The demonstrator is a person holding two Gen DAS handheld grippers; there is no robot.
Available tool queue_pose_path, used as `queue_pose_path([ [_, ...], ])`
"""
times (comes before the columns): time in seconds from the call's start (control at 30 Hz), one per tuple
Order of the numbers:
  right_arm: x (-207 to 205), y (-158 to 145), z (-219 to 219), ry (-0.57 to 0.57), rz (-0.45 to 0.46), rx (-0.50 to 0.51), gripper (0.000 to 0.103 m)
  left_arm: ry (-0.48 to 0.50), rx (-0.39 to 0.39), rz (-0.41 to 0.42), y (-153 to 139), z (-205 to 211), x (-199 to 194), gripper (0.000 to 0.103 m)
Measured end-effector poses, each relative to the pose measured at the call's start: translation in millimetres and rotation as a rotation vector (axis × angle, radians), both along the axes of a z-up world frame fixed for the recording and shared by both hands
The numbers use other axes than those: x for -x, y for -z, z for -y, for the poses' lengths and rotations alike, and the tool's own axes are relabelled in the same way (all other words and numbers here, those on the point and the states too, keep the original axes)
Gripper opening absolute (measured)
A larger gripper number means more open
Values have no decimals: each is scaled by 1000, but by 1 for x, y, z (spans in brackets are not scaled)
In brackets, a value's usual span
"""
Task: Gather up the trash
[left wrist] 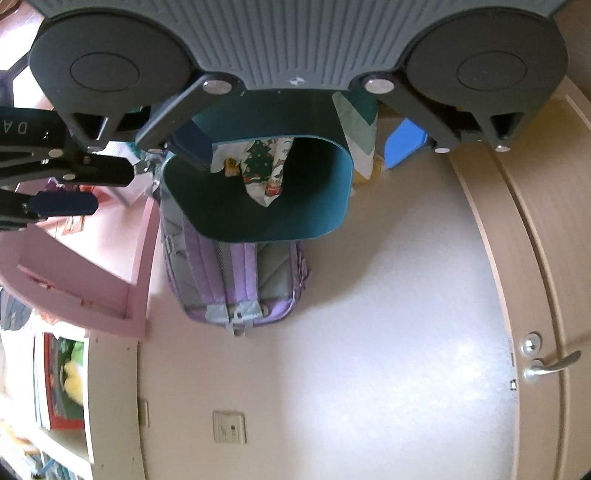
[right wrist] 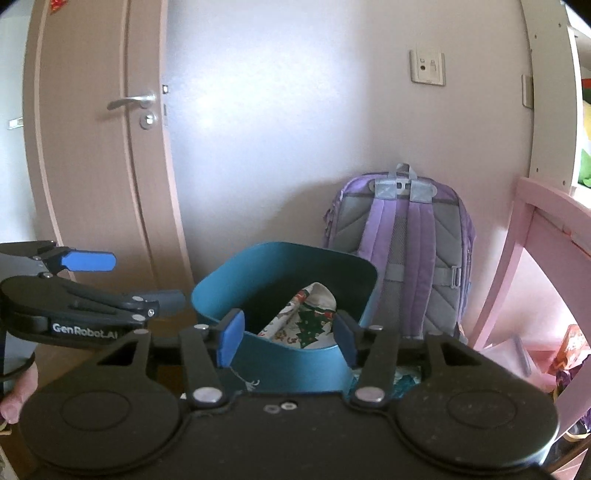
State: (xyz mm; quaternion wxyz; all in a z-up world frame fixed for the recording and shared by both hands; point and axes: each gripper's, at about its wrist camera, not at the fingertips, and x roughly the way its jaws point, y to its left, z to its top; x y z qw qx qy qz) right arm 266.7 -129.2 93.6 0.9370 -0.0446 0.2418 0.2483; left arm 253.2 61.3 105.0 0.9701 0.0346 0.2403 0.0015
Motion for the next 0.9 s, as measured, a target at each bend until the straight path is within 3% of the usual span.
queue_pose_path([
  [0.23, 23, 0, 14, 2, 19, -61, 54, -10, 14, 22, 2, 6, 29, 101],
  [0.47, 42, -1, 20, -12, 37, -74, 55, -45, -54, 85, 5, 18, 64, 101],
  [0.9, 67, -22, 23, -26, 59, -77, 55, -59, 14, 47, -18, 17, 84, 101],
])
